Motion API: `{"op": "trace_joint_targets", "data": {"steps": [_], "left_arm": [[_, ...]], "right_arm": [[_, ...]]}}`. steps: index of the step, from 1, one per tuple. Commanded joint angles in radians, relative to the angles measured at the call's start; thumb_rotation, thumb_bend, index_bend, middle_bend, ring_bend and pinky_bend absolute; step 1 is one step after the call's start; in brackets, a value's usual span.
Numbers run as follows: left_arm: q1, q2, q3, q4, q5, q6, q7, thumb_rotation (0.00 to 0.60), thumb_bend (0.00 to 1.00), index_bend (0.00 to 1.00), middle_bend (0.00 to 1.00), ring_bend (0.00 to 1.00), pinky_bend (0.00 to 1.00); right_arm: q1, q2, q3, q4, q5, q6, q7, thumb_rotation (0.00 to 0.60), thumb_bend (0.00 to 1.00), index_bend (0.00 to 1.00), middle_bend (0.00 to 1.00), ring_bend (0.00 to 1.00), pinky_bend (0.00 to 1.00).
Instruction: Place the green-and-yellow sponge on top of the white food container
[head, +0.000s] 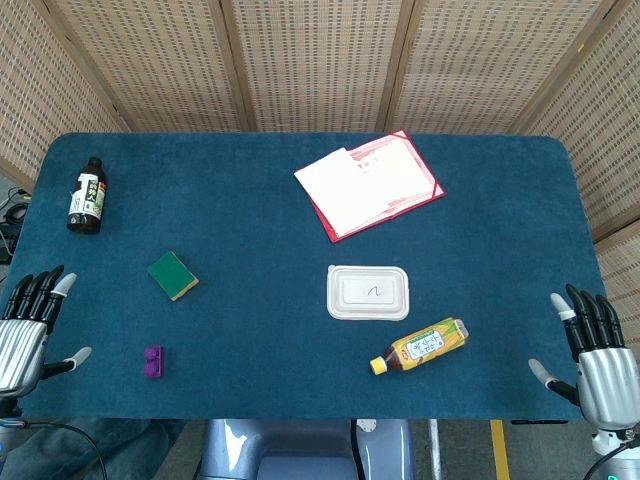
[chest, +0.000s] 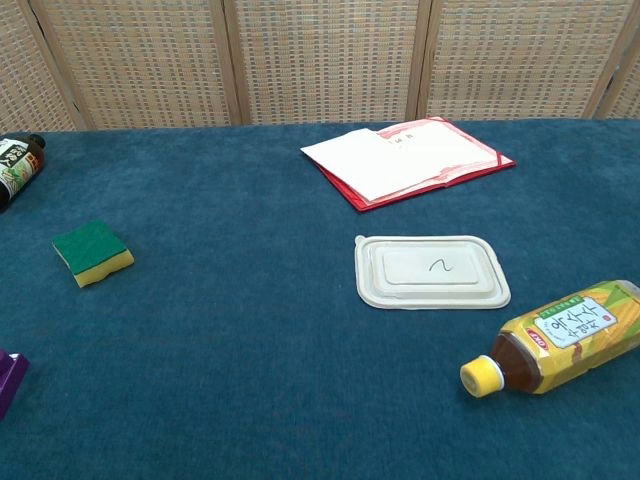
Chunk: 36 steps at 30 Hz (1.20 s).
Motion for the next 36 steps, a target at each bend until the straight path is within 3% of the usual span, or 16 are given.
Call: {"op": "trace_joint_targets", "data": {"steps": [1, 5, 9, 14, 16, 21, 28, 36], "left_arm": [[-0.003, -0.002, 0.000, 0.002, -0.007, -0.008, 0.005, 0.600, 0.10, 0.00, 0.00, 0.00, 0.00], [-0.029, -0.013, -0.015, 0.031, -0.039, -0.054, 0.005, 0.600, 0.10, 0.00, 0.00, 0.00, 0.00], [-0.116, -0.026, -0.045, 0.124, -0.062, -0.179, -0.036, 0.600, 0.11, 0.00, 0.00, 0.00, 0.00], [-0.238, -0.070, -0.072, 0.315, -0.002, -0.282, -0.116, 0.600, 0.11, 0.00, 0.00, 0.00, 0.00], [-0.304, -0.096, -0.074, 0.405, 0.006, -0.368, -0.165, 0.600, 0.11, 0.00, 0.00, 0.00, 0.00], [-0.462, -0.173, -0.057, 0.590, 0.031, -0.570, -0.253, 0.600, 0.11, 0.00, 0.00, 0.00, 0.00], [-0.584, -0.319, 0.010, 0.831, 0.119, -0.660, -0.192, 0.600, 0.11, 0.00, 0.00, 0.00, 0.00], [-0.613, -0.399, 0.069, 0.958, 0.151, -0.650, -0.223, 0.600, 0.11, 0.01, 0.00, 0.00, 0.00]], "right_arm": [[-0.001, 0.002, -0.002, -0.003, -0.002, 0.000, 0.000, 0.600, 0.00, 0.05, 0.00, 0.00, 0.00], [-0.002, 0.005, -0.004, -0.010, -0.007, 0.001, 0.000, 0.600, 0.00, 0.05, 0.00, 0.00, 0.00], [-0.002, 0.005, -0.004, -0.012, -0.006, 0.000, -0.004, 0.600, 0.00, 0.05, 0.00, 0.00, 0.00], [0.002, 0.002, 0.001, -0.013, 0.004, -0.010, -0.014, 0.600, 0.00, 0.05, 0.00, 0.00, 0.00], [0.005, -0.001, 0.007, -0.012, 0.014, -0.016, -0.025, 0.600, 0.00, 0.05, 0.00, 0.00, 0.00], [0.011, -0.007, 0.024, -0.013, 0.068, -0.048, -0.036, 0.600, 0.00, 0.05, 0.00, 0.00, 0.00], [0.022, -0.025, 0.046, 0.010, 0.116, -0.075, -0.058, 0.600, 0.00, 0.05, 0.00, 0.00, 0.00], [0.024, -0.029, 0.054, 0.019, 0.139, -0.085, -0.059, 0.600, 0.00, 0.05, 0.00, 0.00, 0.00]]}}
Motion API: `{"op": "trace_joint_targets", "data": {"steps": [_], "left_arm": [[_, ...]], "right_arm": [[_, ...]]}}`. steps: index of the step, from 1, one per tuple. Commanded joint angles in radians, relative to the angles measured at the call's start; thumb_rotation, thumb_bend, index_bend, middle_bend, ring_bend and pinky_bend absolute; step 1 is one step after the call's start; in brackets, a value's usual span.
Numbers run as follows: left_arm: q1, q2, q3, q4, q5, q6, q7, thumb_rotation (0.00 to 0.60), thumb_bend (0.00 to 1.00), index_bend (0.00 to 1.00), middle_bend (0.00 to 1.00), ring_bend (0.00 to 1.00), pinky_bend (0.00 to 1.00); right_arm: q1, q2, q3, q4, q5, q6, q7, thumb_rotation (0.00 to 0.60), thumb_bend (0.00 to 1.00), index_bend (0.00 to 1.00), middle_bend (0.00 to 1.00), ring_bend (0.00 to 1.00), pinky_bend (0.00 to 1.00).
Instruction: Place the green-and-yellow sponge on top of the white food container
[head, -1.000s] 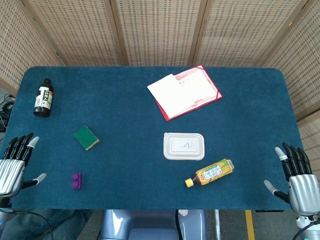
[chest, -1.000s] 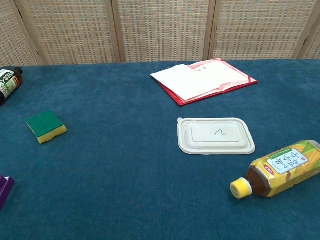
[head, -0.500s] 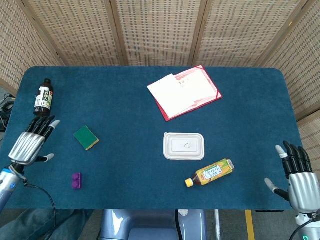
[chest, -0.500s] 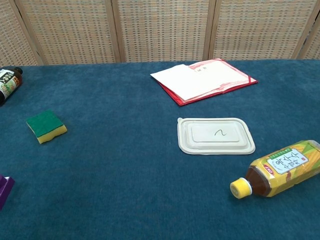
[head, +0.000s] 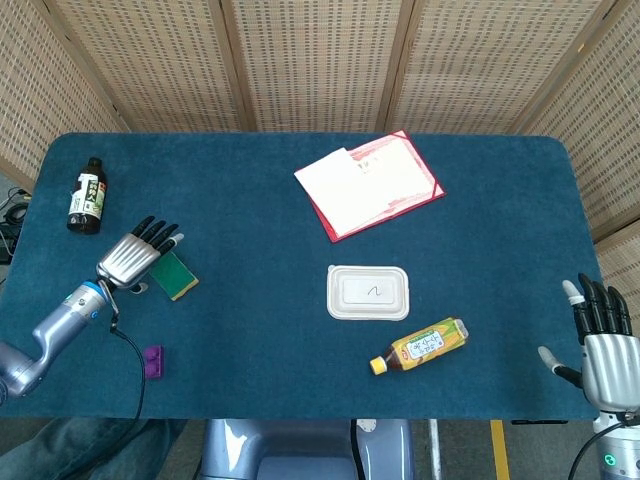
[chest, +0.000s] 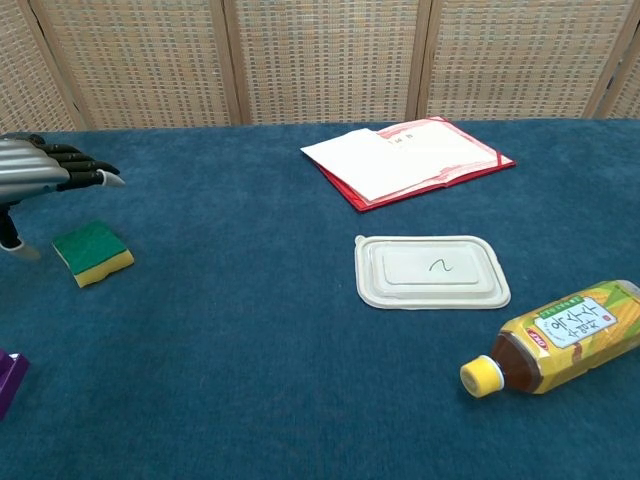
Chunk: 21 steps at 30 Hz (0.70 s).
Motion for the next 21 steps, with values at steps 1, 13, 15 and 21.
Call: {"op": "trace_joint_targets", "data": {"steps": [1, 13, 15, 21], "left_arm": [[-0.014, -0.036, 0.036, 0.053, 0.022, 0.004, -0.014, 0.600, 0.11, 0.01, 0.00, 0.00, 0.00], [-0.034, -0.121, 0.077, 0.151, 0.019, 0.030, -0.083, 0.600, 0.13, 0.31, 0.26, 0.16, 0.16], [-0.035, -0.128, 0.077, 0.151, 0.013, 0.039, -0.094, 0.600, 0.16, 0.41, 0.36, 0.25, 0.25], [-0.038, -0.111, 0.073, 0.103, -0.013, 0.047, -0.098, 0.600, 0.19, 0.49, 0.44, 0.33, 0.31]], "right_arm": [[0.001, -0.001, 0.002, 0.003, 0.005, -0.003, 0.001, 0.600, 0.00, 0.05, 0.00, 0.00, 0.00], [0.001, 0.007, -0.001, 0.000, 0.008, -0.008, 0.023, 0.600, 0.00, 0.05, 0.00, 0.00, 0.00], [0.000, 0.009, 0.000, -0.001, 0.009, -0.006, 0.025, 0.600, 0.00, 0.05, 0.00, 0.00, 0.00], [-0.001, 0.013, -0.001, -0.004, 0.009, -0.006, 0.028, 0.600, 0.00, 0.05, 0.00, 0.00, 0.00]]}}
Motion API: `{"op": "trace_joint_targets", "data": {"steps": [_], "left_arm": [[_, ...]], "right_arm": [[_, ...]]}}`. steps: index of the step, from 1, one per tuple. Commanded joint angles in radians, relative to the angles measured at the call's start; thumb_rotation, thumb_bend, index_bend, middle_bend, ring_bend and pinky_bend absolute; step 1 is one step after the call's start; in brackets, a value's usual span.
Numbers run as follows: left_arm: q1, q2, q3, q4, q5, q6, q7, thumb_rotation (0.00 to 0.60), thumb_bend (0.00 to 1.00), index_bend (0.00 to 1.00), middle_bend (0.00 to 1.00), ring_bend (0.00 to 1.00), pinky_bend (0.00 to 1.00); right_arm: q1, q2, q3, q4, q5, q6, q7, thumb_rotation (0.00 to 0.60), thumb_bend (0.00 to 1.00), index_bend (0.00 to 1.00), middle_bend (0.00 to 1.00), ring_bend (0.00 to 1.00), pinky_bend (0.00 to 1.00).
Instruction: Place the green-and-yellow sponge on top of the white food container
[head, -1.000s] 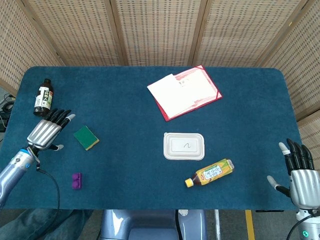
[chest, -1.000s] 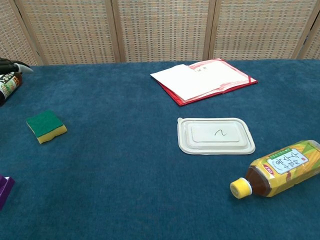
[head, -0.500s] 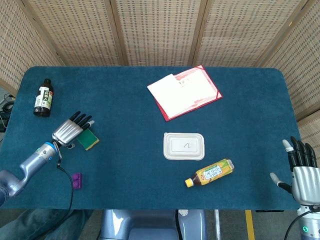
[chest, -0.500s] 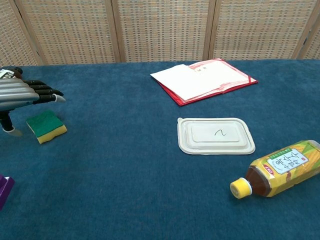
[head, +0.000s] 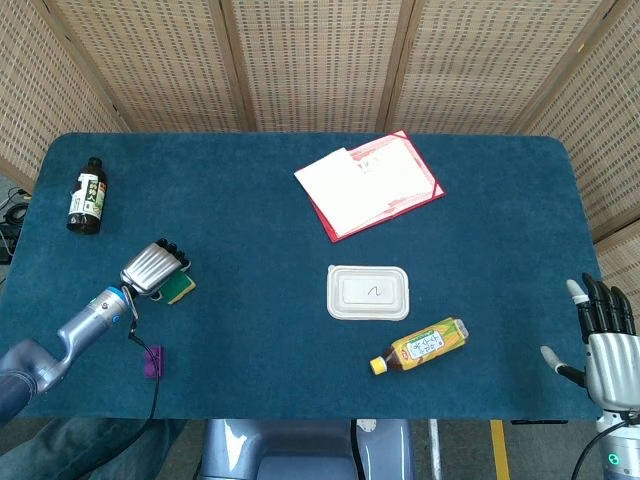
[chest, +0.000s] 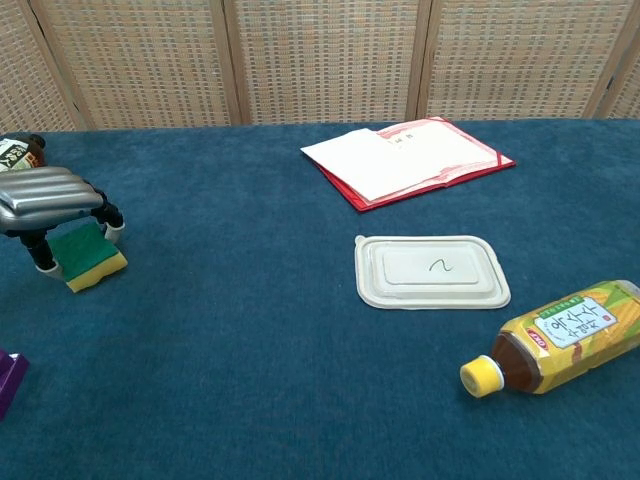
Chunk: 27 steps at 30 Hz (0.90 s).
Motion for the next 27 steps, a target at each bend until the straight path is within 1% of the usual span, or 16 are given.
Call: {"op": "trace_joint_targets", "data": {"steps": [1, 4, 6, 10, 11, 13, 15, 16, 18, 20, 22, 24, 27], "left_arm": [[-0.002, 0.017, -0.007, -0.034, -0.016, 0.010, 0.004, 0.600, 0.19, 0.49, 0.44, 0.33, 0.31], [-0.003, 0.052, -0.028, -0.101, -0.043, 0.021, 0.015, 0.600, 0.19, 0.49, 0.43, 0.33, 0.31], [-0.007, 0.091, -0.056, -0.184, -0.081, 0.010, 0.039, 0.600, 0.19, 0.48, 0.43, 0.32, 0.30], [-0.019, 0.139, -0.104, -0.311, -0.146, -0.021, 0.088, 0.600, 0.18, 0.46, 0.41, 0.31, 0.27], [-0.027, 0.158, -0.126, -0.369, -0.179, -0.042, 0.123, 0.600, 0.18, 0.46, 0.41, 0.31, 0.26], [-0.040, 0.179, -0.163, -0.451, -0.234, -0.069, 0.181, 0.600, 0.18, 0.46, 0.41, 0.31, 0.26], [-0.061, 0.190, -0.214, -0.540, -0.327, -0.118, 0.254, 0.600, 0.18, 0.46, 0.41, 0.31, 0.25], [-0.079, 0.192, -0.239, -0.577, -0.389, -0.160, 0.303, 0.600, 0.18, 0.46, 0.41, 0.30, 0.24], [-0.111, 0.193, -0.270, -0.635, -0.528, -0.224, 0.425, 0.600, 0.18, 0.46, 0.41, 0.30, 0.23], [-0.131, 0.189, -0.281, -0.667, -0.618, -0.243, 0.499, 0.600, 0.18, 0.45, 0.41, 0.30, 0.22], [-0.175, 0.165, -0.287, -0.701, -0.754, -0.248, 0.617, 0.600, 0.18, 0.45, 0.41, 0.29, 0.21], [-0.223, 0.140, -0.277, -0.728, -0.906, -0.215, 0.748, 0.600, 0.18, 0.44, 0.40, 0.27, 0.18], [-0.282, 0.111, -0.263, -0.756, -1.070, -0.153, 0.879, 0.600, 0.18, 0.43, 0.39, 0.26, 0.14]], "right_arm": [[-0.001, 0.001, 0.000, -0.001, 0.000, 0.001, 0.001, 0.600, 0.00, 0.05, 0.00, 0.00, 0.00], [-0.001, 0.004, -0.002, -0.006, 0.000, 0.000, 0.004, 0.600, 0.00, 0.05, 0.00, 0.00, 0.00], [-0.002, 0.006, -0.003, -0.008, -0.002, 0.001, 0.005, 0.600, 0.00, 0.05, 0.00, 0.00, 0.00], [-0.003, 0.009, -0.004, -0.013, -0.005, 0.002, 0.008, 0.600, 0.00, 0.05, 0.00, 0.00, 0.00], [-0.003, 0.011, -0.006, -0.014, -0.006, 0.002, 0.009, 0.600, 0.00, 0.05, 0.00, 0.00, 0.00], [-0.003, 0.013, -0.007, -0.015, -0.007, 0.000, 0.013, 0.600, 0.00, 0.06, 0.00, 0.00, 0.00], [-0.003, 0.016, -0.008, -0.017, -0.008, -0.001, 0.017, 0.600, 0.00, 0.06, 0.00, 0.00, 0.00], [-0.003, 0.018, -0.008, -0.018, -0.009, -0.001, 0.021, 0.600, 0.00, 0.05, 0.00, 0.00, 0.00], [-0.003, 0.022, -0.010, -0.020, -0.009, -0.003, 0.027, 0.600, 0.00, 0.05, 0.00, 0.00, 0.00], [-0.003, 0.025, -0.010, -0.020, -0.008, -0.004, 0.031, 0.600, 0.00, 0.05, 0.00, 0.00, 0.00], [-0.002, 0.029, -0.009, -0.023, -0.004, -0.008, 0.040, 0.600, 0.00, 0.06, 0.00, 0.00, 0.00], [-0.002, 0.034, -0.008, -0.025, 0.001, -0.012, 0.049, 0.600, 0.00, 0.06, 0.00, 0.00, 0.00], [-0.002, 0.041, -0.006, -0.029, 0.005, -0.014, 0.062, 0.600, 0.00, 0.06, 0.00, 0.00, 0.00]]}}
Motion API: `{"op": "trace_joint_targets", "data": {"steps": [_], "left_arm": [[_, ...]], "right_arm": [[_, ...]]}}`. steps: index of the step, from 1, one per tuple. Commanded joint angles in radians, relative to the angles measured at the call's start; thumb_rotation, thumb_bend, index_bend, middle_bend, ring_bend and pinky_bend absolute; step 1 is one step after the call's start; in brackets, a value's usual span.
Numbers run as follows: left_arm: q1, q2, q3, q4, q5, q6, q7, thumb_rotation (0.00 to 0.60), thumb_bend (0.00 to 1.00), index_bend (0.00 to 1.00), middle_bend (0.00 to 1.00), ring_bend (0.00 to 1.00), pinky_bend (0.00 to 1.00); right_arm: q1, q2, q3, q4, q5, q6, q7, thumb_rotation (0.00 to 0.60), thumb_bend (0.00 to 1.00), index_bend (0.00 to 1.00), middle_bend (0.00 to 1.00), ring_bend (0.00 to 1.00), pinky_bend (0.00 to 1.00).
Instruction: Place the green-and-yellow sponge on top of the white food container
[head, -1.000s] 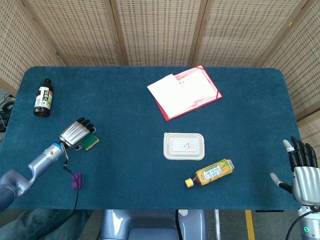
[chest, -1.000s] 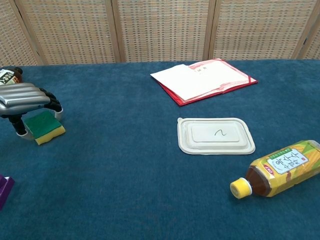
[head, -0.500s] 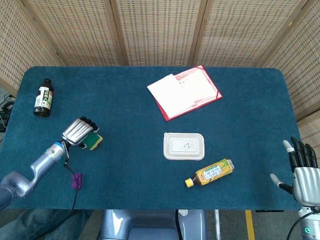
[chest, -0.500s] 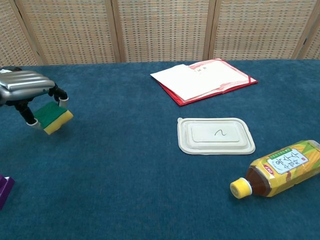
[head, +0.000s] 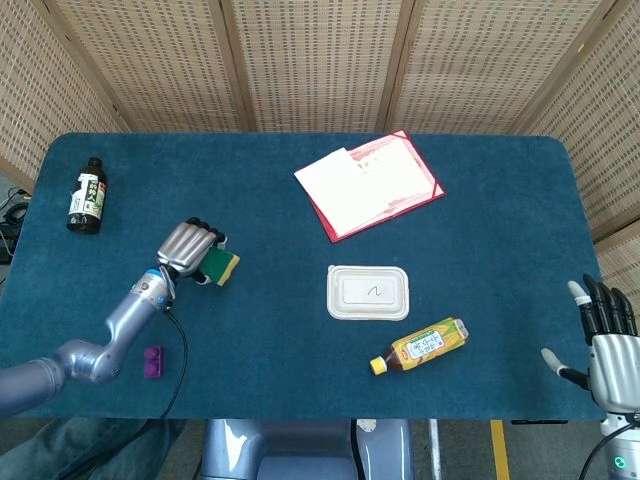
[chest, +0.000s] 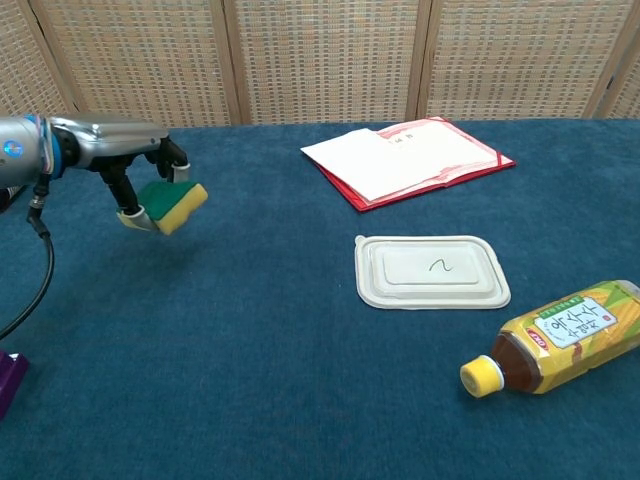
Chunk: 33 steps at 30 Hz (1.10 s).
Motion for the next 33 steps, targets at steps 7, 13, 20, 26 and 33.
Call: {"op": "trace_joint_targets", "data": {"steps": [7, 13, 20, 26, 33], "left_arm": [[-0.213, -0.104, -0.004, -0.102, -0.514, 0.112, 0.394, 0.600, 0.18, 0.42, 0.38, 0.25, 0.13], [-0.260, -0.162, 0.003, -0.054, -0.588, 0.124, 0.423, 0.600, 0.18, 0.41, 0.37, 0.24, 0.13], [-0.275, -0.197, 0.005, -0.011, -0.606, 0.105, 0.408, 0.600, 0.18, 0.39, 0.35, 0.19, 0.10], [-0.278, -0.215, 0.009, 0.019, -0.606, 0.087, 0.384, 0.600, 0.14, 0.20, 0.19, 0.05, 0.04], [-0.232, -0.129, -0.009, -0.074, -0.491, 0.090, 0.275, 0.600, 0.08, 0.00, 0.00, 0.00, 0.00]], "right_arm": [[0.001, 0.014, -0.001, -0.005, 0.008, -0.012, 0.028, 0.600, 0.00, 0.06, 0.00, 0.00, 0.00], [0.000, 0.026, -0.003, -0.017, 0.005, -0.013, 0.049, 0.600, 0.00, 0.06, 0.00, 0.00, 0.00], [-0.001, 0.032, -0.003, -0.020, 0.008, -0.015, 0.062, 0.600, 0.00, 0.06, 0.00, 0.00, 0.00], [-0.001, 0.039, 0.000, -0.021, 0.013, -0.016, 0.075, 0.600, 0.00, 0.06, 0.00, 0.00, 0.00], [-0.001, 0.039, 0.001, -0.019, 0.014, -0.013, 0.071, 0.600, 0.00, 0.06, 0.00, 0.00, 0.00]]}}
